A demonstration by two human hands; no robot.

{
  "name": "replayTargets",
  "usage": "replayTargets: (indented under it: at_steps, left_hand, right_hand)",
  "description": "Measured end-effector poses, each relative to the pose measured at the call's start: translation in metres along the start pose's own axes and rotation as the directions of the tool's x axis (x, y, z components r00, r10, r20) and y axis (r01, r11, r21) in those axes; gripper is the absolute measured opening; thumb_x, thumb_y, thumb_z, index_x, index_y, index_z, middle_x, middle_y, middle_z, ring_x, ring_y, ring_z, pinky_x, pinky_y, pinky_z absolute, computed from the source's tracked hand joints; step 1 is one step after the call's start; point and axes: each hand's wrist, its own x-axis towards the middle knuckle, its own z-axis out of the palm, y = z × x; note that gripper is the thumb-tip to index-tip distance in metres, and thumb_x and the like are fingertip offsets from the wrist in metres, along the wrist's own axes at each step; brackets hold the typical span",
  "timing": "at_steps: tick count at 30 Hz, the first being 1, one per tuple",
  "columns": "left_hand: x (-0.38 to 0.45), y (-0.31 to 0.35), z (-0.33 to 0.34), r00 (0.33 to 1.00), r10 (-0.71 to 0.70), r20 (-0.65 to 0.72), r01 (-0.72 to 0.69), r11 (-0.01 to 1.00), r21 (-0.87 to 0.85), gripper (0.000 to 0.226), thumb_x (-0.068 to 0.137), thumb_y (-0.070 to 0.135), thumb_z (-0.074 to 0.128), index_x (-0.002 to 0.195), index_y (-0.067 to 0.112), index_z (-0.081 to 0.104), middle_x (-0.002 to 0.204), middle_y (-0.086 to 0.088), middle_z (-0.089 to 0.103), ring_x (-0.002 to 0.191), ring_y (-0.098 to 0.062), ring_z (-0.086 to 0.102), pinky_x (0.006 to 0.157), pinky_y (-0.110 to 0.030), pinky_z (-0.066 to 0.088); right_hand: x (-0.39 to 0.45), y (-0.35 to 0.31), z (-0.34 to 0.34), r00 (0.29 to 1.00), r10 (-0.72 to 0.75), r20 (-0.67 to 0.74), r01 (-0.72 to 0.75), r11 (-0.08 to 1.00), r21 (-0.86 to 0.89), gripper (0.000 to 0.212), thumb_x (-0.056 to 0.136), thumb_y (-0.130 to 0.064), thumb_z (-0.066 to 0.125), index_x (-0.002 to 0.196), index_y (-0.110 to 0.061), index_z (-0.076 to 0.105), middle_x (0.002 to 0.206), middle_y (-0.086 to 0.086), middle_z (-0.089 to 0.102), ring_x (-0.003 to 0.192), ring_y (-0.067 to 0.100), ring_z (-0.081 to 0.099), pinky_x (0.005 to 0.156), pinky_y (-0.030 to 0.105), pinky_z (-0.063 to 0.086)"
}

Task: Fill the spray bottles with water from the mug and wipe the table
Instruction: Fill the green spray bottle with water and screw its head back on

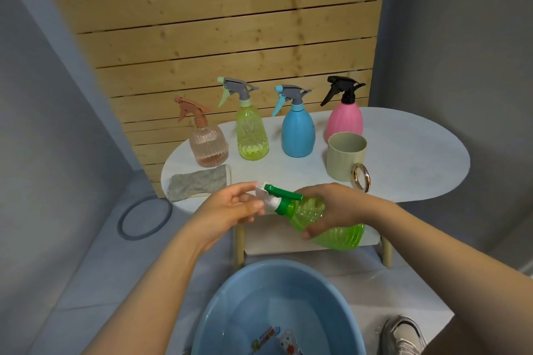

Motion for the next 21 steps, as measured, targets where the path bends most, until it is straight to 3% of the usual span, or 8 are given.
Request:
replayTargets:
  at_steps: [2, 3, 5, 7, 10, 12, 17, 21]
  left_hand:
    - [0.003, -0.003, 0.001, 0.994, 0.048, -0.096, -0.023, 0.969, 0.245, 0.021, 0.082, 0.021, 0.07, 0.102, 0.019, 0.065, 0.08, -0.004, 0.058, 0.074, -0.012, 0.057, 0.068, -0.024, 0.046]
    - [0.005, -0.004, 0.002, 0.99, 0.066, -0.128, -0.029, 0.96, 0.277, 0.02, 0.081, 0.027, 0.071, 0.098, 0.017, 0.067, 0.081, -0.005, 0.058, 0.073, -0.012, 0.055, 0.068, -0.026, 0.045]
    - [0.009, -0.006, 0.005, 0.984, 0.038, -0.176, -0.004, 0.981, 0.193, 0.028, 0.083, 0.031, 0.069, 0.095, 0.007, 0.066, 0.085, -0.009, 0.066, 0.076, -0.014, 0.059, 0.068, -0.027, 0.05]
    - [0.011, -0.007, 0.007, 0.965, -0.042, -0.259, 0.077, 0.989, 0.125, 0.034, 0.087, 0.035, 0.064, 0.09, 0.001, 0.062, 0.076, -0.01, 0.068, 0.068, -0.015, 0.063, 0.061, -0.024, 0.053]
    - [0.015, -0.009, 0.002, 0.912, -0.193, -0.363, 0.197, 0.98, -0.026, 0.032, 0.089, 0.035, 0.063, 0.084, 0.004, 0.06, 0.056, -0.002, 0.061, 0.052, -0.012, 0.055, 0.048, -0.019, 0.049]
    - [0.018, -0.012, -0.006, 0.877, -0.229, -0.423, 0.206, 0.973, -0.1, 0.03, 0.089, 0.035, 0.063, 0.082, 0.006, 0.058, 0.059, -0.003, 0.059, 0.054, -0.013, 0.052, 0.047, -0.021, 0.047]
    - [0.031, -0.021, -0.032, 0.761, -0.212, -0.614, 0.18, 0.977, -0.114, 0.034, 0.091, 0.043, 0.057, 0.083, 0.011, 0.056, 0.065, -0.005, 0.055, 0.054, -0.015, 0.044, 0.051, -0.024, 0.037]
    - [0.041, -0.029, -0.034, 0.73, -0.297, -0.616, 0.188, 0.953, -0.237, 0.027, 0.092, 0.037, 0.059, 0.079, 0.013, 0.056, 0.064, -0.003, 0.057, 0.054, -0.012, 0.049, 0.039, -0.019, 0.037]
  right_hand:
    - [-0.001, 0.0, 0.001, 0.999, -0.013, 0.046, 0.013, 1.0, 0.015, 0.082, 0.064, -0.053, 0.079, 0.136, -0.038, 0.042, 0.133, -0.011, 0.05, 0.122, 0.013, 0.046, 0.094, 0.024, 0.037]
    - [-0.001, -0.002, 0.002, 0.998, -0.024, 0.054, 0.024, 1.0, 0.014, 0.081, 0.065, -0.052, 0.079, 0.136, -0.04, 0.042, 0.134, -0.012, 0.049, 0.122, 0.013, 0.044, 0.095, 0.024, 0.036]
    - [0.0, -0.006, 0.004, 0.999, -0.04, 0.026, 0.041, 0.999, -0.023, 0.081, 0.066, -0.051, 0.078, 0.137, -0.042, 0.04, 0.137, -0.014, 0.047, 0.122, 0.012, 0.043, 0.095, 0.025, 0.035]
    - [0.0, -0.009, 0.005, 0.996, -0.071, -0.061, 0.062, 0.989, -0.135, 0.083, 0.066, -0.053, 0.077, 0.138, -0.041, 0.037, 0.139, -0.014, 0.046, 0.122, 0.014, 0.043, 0.097, 0.027, 0.035]
    - [-0.001, -0.008, 0.0, 0.978, -0.099, -0.183, 0.056, 0.973, -0.226, 0.082, 0.069, -0.052, 0.075, 0.14, -0.039, 0.035, 0.141, -0.013, 0.044, 0.124, 0.016, 0.041, 0.1, 0.027, 0.032]
    - [-0.002, -0.004, -0.003, 0.972, -0.077, -0.22, 0.027, 0.974, -0.224, 0.081, 0.07, -0.05, 0.074, 0.14, -0.037, 0.035, 0.141, -0.012, 0.045, 0.124, 0.017, 0.042, 0.1, 0.028, 0.033]
    - [-0.003, 0.009, -0.005, 0.966, 0.158, -0.204, -0.18, 0.979, -0.093, 0.078, 0.068, -0.055, 0.074, 0.135, -0.031, 0.04, 0.128, -0.007, 0.054, 0.112, 0.018, 0.052, 0.089, 0.031, 0.045]
    - [-0.006, 0.017, -0.004, 0.937, 0.318, -0.143, -0.316, 0.948, 0.034, 0.078, 0.067, -0.057, 0.074, 0.13, -0.026, 0.041, 0.115, -0.003, 0.054, 0.099, 0.017, 0.051, 0.084, 0.033, 0.047]
